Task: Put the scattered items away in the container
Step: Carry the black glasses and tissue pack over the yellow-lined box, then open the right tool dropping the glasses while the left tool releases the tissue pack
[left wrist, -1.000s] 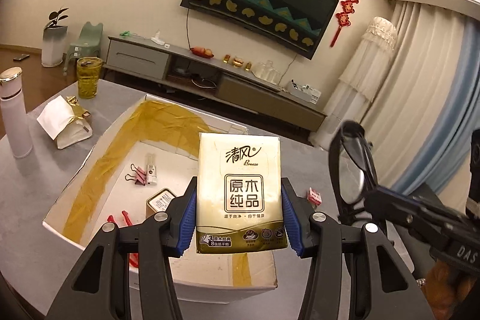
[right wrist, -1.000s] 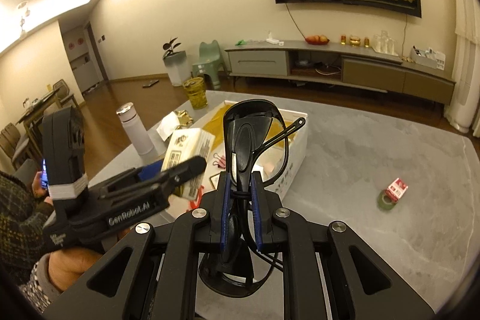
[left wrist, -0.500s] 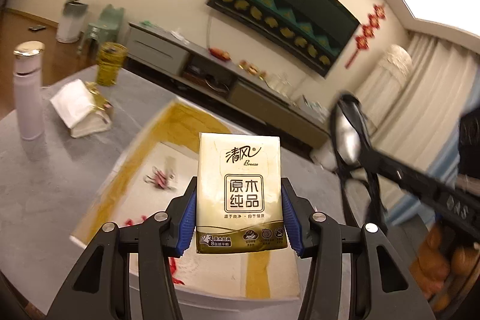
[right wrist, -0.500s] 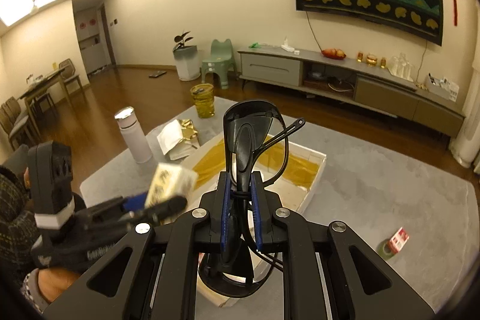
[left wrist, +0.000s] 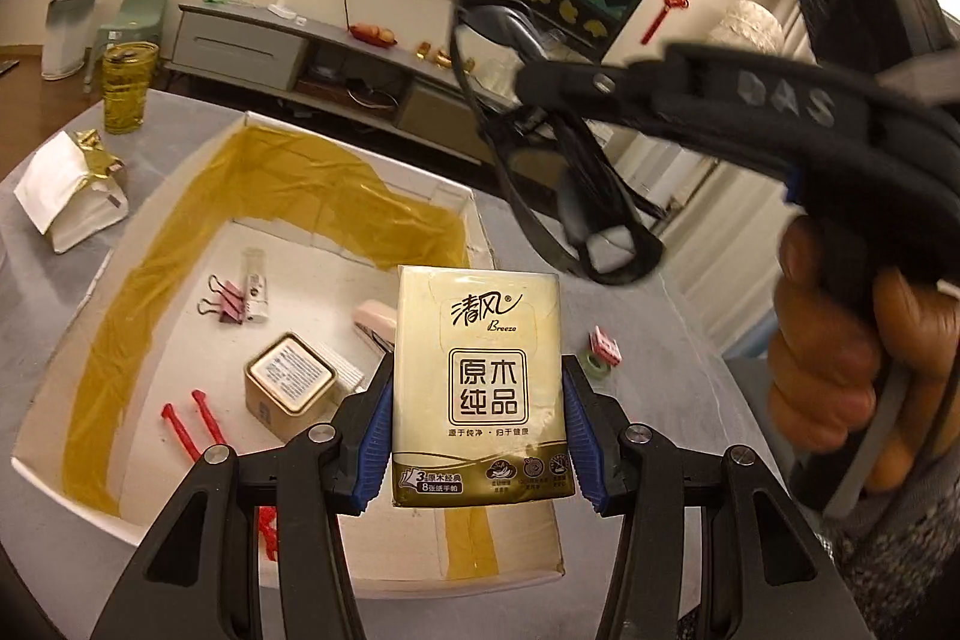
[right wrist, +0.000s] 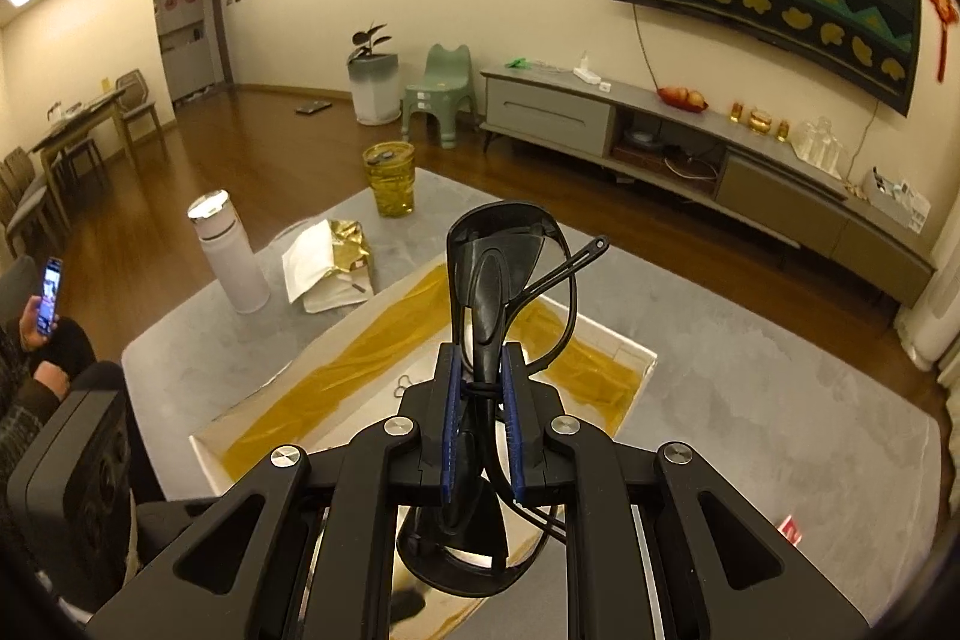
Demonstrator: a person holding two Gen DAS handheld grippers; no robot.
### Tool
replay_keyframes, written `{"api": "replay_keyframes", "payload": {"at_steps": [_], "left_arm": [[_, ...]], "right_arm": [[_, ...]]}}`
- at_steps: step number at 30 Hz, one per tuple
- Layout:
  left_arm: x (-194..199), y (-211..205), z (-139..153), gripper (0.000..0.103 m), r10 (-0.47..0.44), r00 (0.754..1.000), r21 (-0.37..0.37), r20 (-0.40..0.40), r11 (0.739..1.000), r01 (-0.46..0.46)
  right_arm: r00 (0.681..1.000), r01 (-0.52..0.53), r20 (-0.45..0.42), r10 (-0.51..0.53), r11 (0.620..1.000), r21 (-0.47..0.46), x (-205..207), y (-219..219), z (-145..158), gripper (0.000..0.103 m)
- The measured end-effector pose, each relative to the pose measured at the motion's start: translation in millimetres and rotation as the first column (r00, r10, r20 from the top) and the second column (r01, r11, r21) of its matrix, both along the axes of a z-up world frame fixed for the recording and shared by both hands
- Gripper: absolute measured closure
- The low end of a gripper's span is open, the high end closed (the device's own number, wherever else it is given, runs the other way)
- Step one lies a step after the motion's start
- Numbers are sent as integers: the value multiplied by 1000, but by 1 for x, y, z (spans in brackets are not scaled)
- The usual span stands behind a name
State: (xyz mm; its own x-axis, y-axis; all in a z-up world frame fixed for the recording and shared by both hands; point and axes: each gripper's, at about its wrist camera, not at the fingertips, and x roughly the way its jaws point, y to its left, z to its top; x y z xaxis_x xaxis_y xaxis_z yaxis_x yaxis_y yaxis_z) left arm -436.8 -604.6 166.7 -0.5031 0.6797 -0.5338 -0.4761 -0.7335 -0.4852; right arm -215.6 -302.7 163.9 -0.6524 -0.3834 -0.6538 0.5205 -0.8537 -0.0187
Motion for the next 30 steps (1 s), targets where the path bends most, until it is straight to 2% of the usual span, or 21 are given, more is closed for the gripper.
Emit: {"api": "replay_keyframes", "payload": {"at_steps": [3,6,11,25,27,30], "left_arm": [[-5,-3,-6,51,11,1000,5,23,1000,-11],[-11,-15,-12,51,21,997,50,75,998,-24],[-20,-20,-27,51,-7,989,81,150,997,-5],[-32,-14,-37,51,15,981,57,191,998,-26],[-33,-11,-39,49,18,980,45,199,999,-27],[-35,-9,-42,38,32,979,20,203,999,-36]], "right_arm": [[1000,-25,13,24,999,22,-13,-9,-7,89],[998,-45,46,44,999,26,-24,-16,-19,89],[990,-74,122,70,997,31,-48,-27,-40,89],[973,-95,221,72,991,99,-114,-42,-85,88],[965,-120,244,92,988,101,-120,-44,-93,85],[963,-115,254,89,989,91,-125,-41,-100,70]]}}
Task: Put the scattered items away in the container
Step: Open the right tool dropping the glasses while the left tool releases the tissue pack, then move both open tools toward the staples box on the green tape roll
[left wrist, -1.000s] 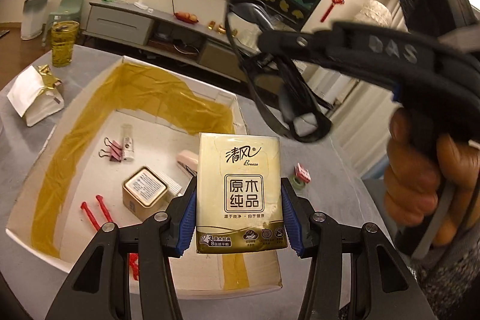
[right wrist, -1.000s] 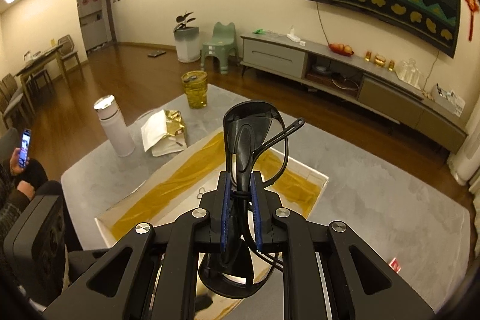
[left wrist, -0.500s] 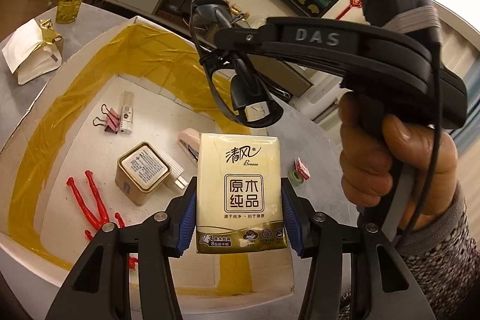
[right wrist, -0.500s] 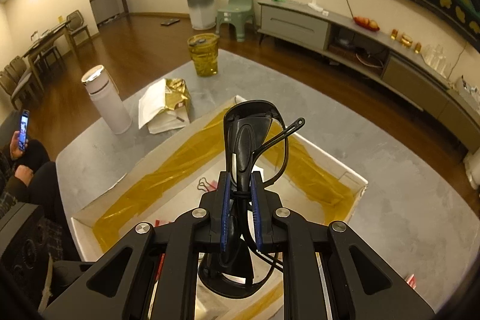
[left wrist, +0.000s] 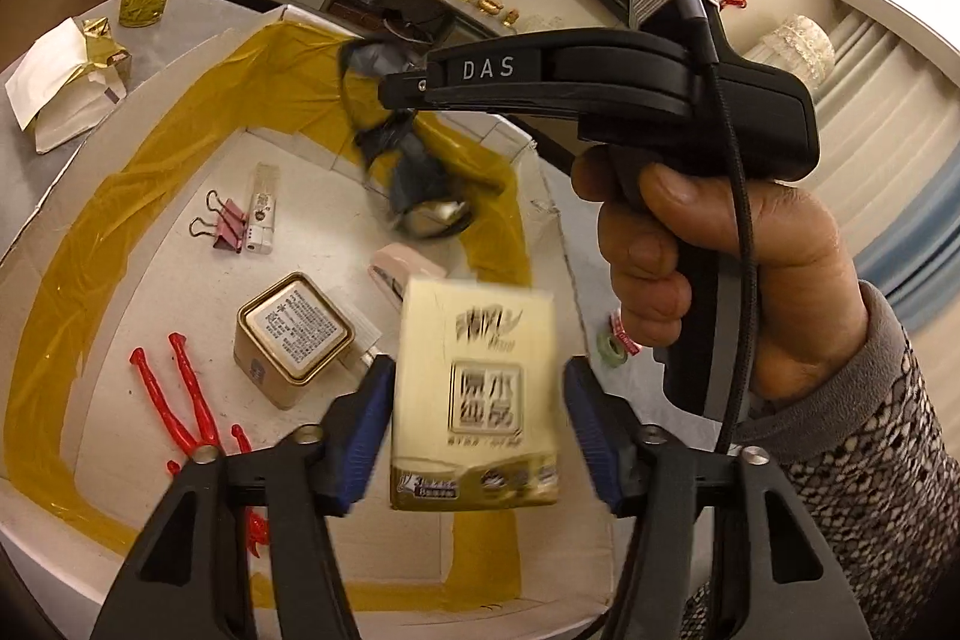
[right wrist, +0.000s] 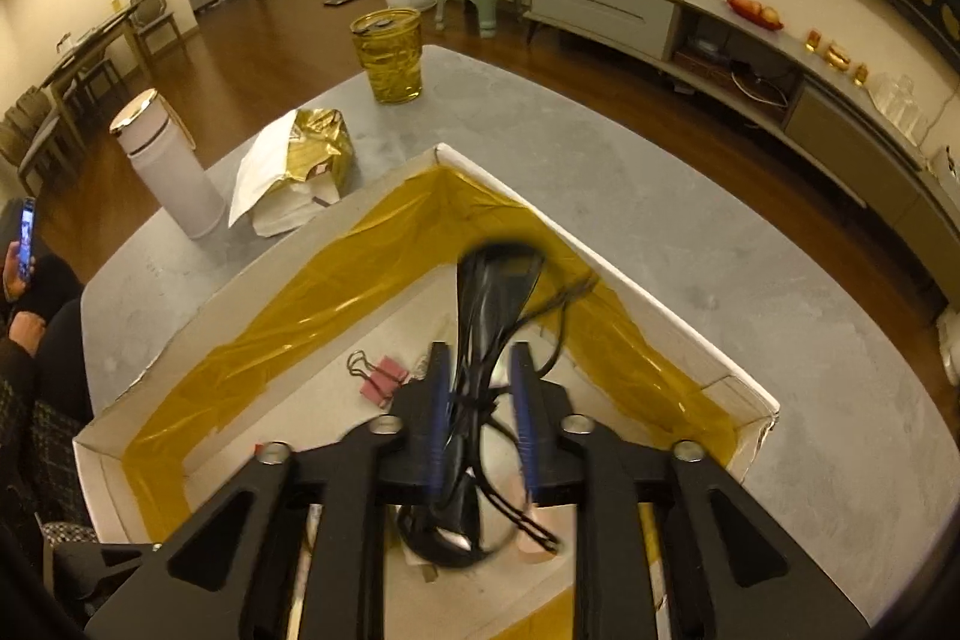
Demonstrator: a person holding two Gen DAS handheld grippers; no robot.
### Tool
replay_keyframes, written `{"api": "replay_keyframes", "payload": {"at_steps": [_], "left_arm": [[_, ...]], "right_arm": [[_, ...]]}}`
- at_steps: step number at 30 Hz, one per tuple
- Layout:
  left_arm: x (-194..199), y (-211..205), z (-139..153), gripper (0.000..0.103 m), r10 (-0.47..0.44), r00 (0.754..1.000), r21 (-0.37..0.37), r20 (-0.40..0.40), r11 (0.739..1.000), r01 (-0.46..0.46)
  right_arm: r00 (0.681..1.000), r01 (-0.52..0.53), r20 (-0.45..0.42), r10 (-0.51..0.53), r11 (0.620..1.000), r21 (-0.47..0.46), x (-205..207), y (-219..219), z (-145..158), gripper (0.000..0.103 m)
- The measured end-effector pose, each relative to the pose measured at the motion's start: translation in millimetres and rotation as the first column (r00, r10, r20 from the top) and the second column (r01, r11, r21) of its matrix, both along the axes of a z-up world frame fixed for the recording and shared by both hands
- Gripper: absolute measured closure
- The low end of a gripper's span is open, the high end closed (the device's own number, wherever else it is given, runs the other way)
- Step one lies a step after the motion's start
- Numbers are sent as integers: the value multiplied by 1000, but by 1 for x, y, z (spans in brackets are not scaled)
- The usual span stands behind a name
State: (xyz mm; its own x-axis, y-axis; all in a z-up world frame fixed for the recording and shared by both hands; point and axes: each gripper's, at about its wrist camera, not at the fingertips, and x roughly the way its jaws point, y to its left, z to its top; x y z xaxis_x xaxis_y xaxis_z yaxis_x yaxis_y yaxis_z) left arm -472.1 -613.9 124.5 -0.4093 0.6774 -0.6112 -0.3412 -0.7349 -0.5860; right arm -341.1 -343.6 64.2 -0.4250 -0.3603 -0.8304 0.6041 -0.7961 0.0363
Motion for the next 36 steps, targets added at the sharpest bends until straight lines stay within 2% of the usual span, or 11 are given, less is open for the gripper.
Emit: {"api": "replay_keyframes", "payload": {"at_steps": [7,12,18,23,29,36], "left_arm": [[0,-6,2,35,49,998,-44,-27,998,-50],[2,-13,10,35,84,995,-40,-55,995,-86],[8,-12,24,35,106,989,-31,-105,993,-110],[16,0,35,35,98,982,-94,-162,989,-114],[31,17,52,35,89,964,-172,-252,976,-135],[41,39,66,35,70,950,-206,-303,969,-137]], "right_arm": [[998,52,32,-49,996,-75,5,25,6,70],[998,62,35,-57,982,-177,33,50,25,70],[998,66,31,-59,947,-315,78,87,44,70],[999,48,36,-37,928,-370,115,107,39,70],[999,21,-13,-29,910,-415,152,125,47,70],[998,37,-28,-58,871,-490,174,151,54,71]]}}
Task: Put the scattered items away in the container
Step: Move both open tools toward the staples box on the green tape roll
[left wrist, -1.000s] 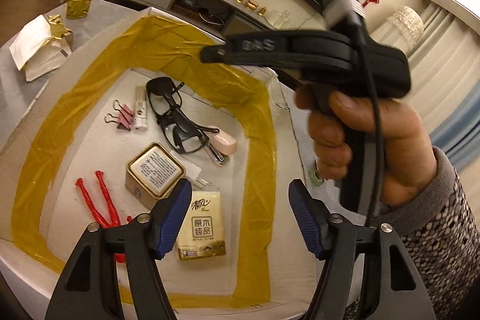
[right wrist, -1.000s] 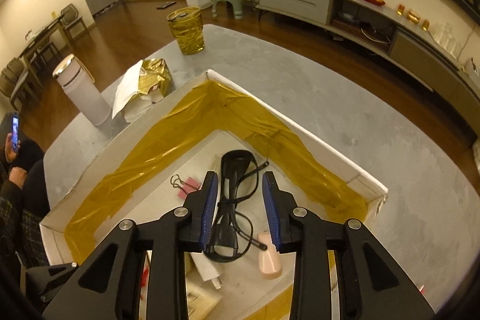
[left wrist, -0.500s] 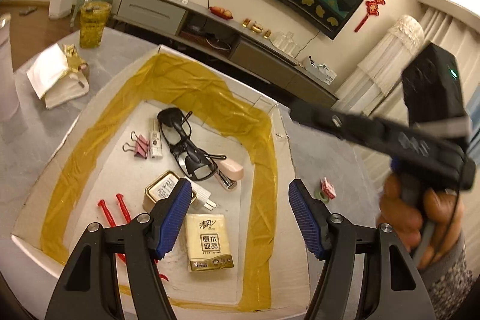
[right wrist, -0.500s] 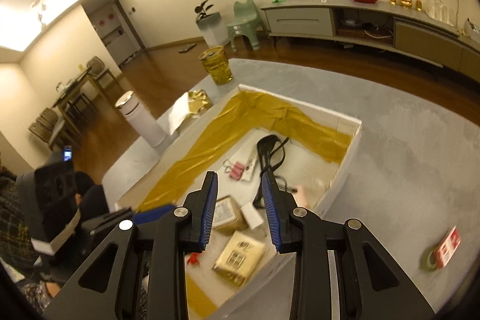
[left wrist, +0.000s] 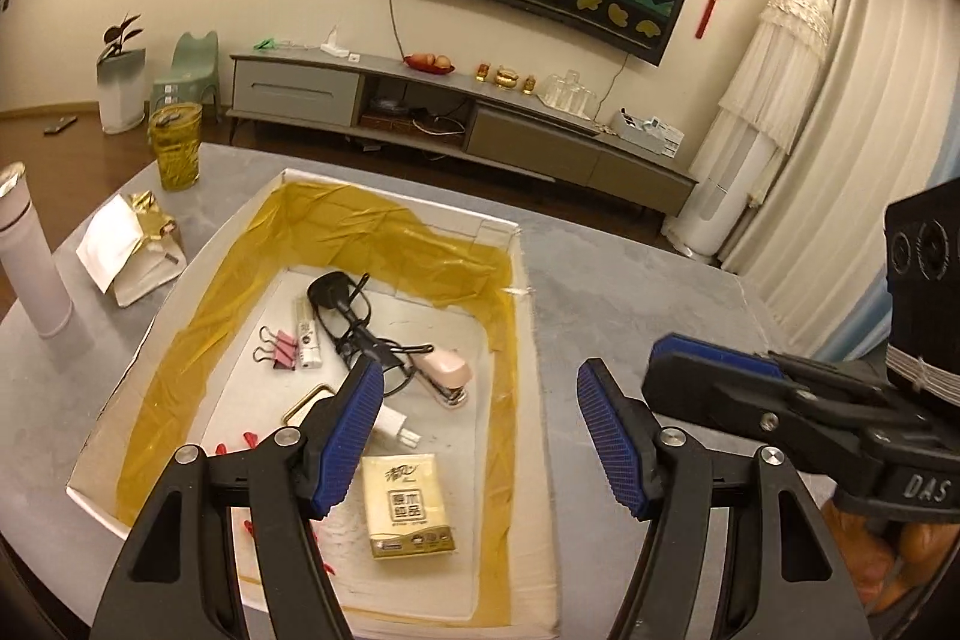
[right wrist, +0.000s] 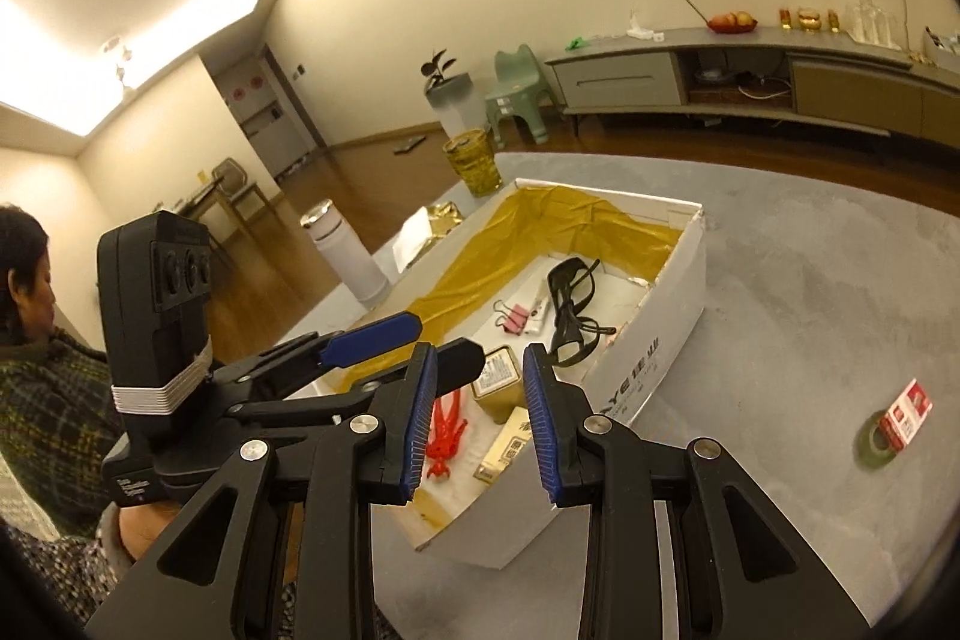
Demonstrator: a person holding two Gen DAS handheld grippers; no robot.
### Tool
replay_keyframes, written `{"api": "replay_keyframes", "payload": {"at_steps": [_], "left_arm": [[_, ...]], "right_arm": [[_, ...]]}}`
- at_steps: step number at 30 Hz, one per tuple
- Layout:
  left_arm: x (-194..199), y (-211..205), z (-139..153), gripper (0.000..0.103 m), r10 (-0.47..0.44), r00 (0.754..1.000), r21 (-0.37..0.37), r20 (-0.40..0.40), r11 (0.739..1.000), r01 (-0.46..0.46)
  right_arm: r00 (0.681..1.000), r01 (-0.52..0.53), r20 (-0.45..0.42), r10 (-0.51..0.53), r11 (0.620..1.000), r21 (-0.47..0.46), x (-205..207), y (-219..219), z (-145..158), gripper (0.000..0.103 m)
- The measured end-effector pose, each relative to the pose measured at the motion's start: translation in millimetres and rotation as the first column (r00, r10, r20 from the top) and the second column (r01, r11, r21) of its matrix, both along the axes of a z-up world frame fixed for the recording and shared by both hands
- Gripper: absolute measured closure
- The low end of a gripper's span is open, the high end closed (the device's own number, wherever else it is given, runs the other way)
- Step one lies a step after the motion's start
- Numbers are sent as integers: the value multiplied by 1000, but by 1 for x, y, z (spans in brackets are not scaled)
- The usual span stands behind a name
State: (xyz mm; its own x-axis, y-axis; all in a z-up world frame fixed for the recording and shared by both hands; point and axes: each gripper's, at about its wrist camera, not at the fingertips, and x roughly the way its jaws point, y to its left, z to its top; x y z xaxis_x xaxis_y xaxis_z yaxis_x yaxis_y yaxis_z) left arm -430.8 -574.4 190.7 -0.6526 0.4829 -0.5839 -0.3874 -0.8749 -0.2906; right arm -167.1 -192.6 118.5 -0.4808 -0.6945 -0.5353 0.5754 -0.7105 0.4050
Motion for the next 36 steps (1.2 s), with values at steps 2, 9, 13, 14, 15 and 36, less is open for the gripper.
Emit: {"api": "replay_keyframes", "payload": {"at_steps": [2,9,13,14,15,36], "left_arm": [[4,5,4,35,-3,1000,-10,-11,1000,3],[19,17,17,35,5,998,-53,-56,999,-8],[26,24,19,35,0,998,-68,-60,998,-4],[28,27,19,35,-7,998,-70,-60,998,3],[29,31,20,35,-14,998,-72,-60,997,10],[30,159,-16,35,-185,983,-194,14,964,184]], "right_arm": [[1000,8,-2,-8,1000,-17,5,8,3,71],[1000,13,-15,-14,999,-46,22,30,7,71],[1000,21,0,-21,999,-38,28,44,2,71],[1000,26,2,-26,999,-34,30,48,1,71],[999,34,4,-33,999,-31,31,53,0,71],[964,253,92,-251,967,-16,28,178,-24,69]]}}
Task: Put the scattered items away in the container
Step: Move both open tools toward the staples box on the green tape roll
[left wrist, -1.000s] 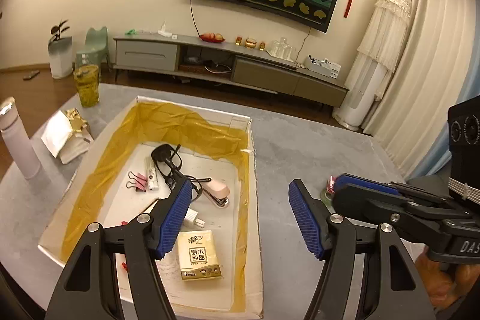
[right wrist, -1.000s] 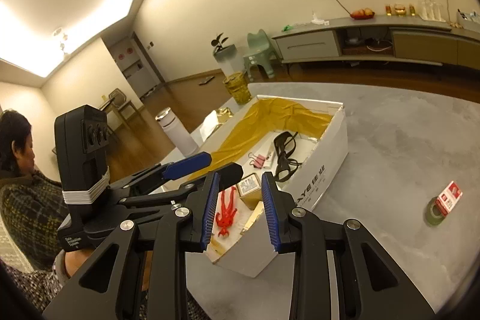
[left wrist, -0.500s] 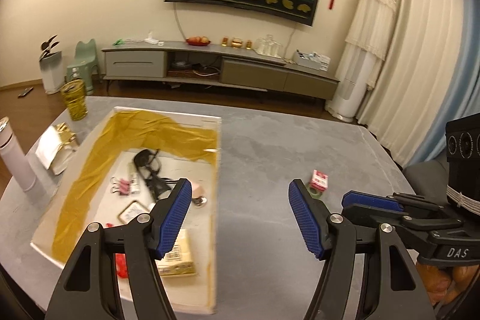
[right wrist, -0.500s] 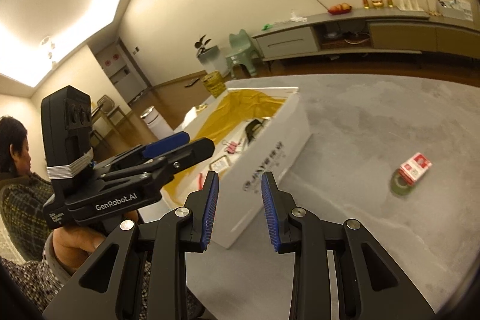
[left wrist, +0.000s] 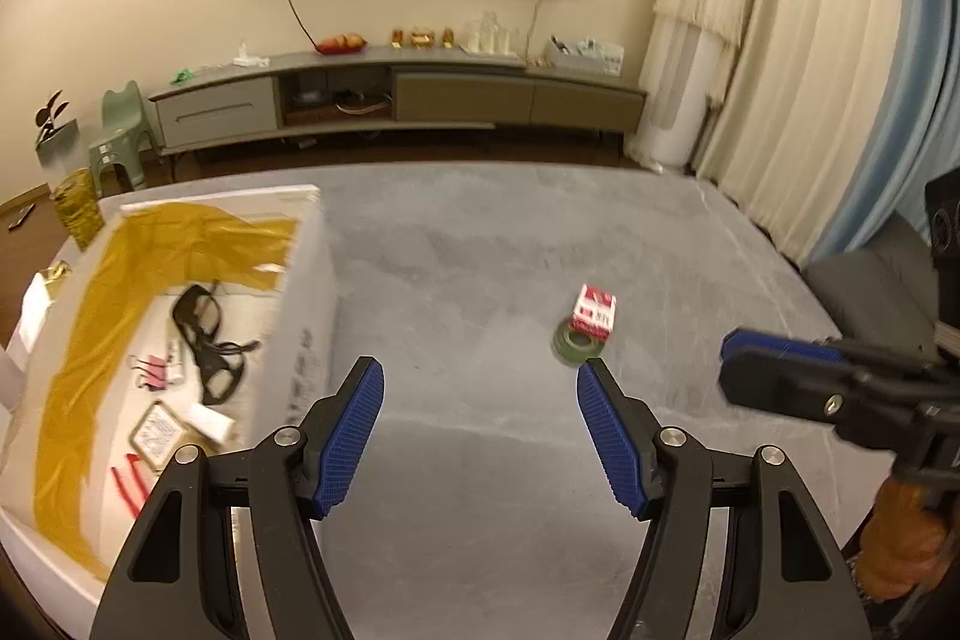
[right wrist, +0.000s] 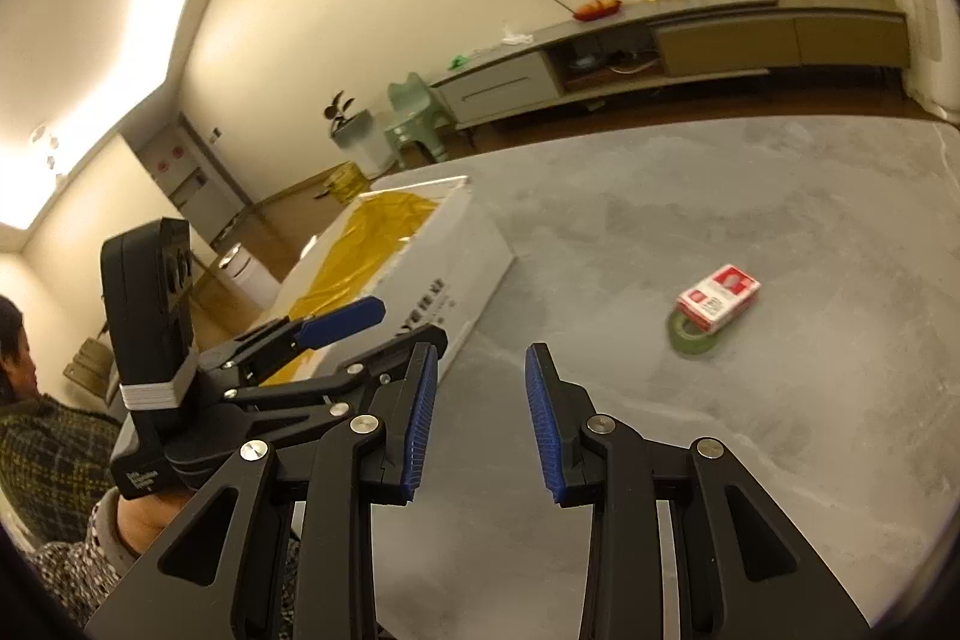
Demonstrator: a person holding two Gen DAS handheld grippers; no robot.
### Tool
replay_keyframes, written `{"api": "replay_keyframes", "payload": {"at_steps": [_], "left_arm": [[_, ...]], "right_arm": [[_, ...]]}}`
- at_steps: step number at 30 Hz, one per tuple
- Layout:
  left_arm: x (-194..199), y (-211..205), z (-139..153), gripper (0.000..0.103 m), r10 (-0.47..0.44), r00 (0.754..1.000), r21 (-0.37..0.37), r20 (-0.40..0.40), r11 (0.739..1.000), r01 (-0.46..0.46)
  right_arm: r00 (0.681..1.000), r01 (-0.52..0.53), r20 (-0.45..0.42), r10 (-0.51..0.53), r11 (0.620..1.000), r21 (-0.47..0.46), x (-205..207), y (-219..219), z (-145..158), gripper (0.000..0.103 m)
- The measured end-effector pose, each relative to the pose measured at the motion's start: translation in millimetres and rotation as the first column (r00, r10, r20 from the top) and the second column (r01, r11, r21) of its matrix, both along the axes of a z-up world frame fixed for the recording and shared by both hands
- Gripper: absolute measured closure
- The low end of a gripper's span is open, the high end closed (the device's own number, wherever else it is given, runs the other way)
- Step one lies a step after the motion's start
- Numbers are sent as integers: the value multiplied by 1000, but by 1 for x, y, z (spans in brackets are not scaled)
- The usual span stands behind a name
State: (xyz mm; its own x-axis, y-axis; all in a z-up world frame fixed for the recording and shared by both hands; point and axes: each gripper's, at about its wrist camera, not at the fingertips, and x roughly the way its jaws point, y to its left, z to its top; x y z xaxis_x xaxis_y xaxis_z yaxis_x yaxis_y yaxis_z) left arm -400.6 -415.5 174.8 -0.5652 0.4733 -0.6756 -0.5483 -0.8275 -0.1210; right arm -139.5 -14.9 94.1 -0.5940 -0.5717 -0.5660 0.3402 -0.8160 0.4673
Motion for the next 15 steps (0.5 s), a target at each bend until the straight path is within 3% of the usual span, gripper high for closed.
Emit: {"api": "replay_keyframes", "payload": {"at_steps": [9,15], "left_arm": [[3,42,-22,35,-93,995,-12,23,996,93],[-2,61,-38,35,-134,990,-1,39,991,134]], "right_arm": [[993,115,40,-115,993,-3,-13,50,-13,69],[973,198,133,-190,979,-55,-30,79,-34,69]]}}
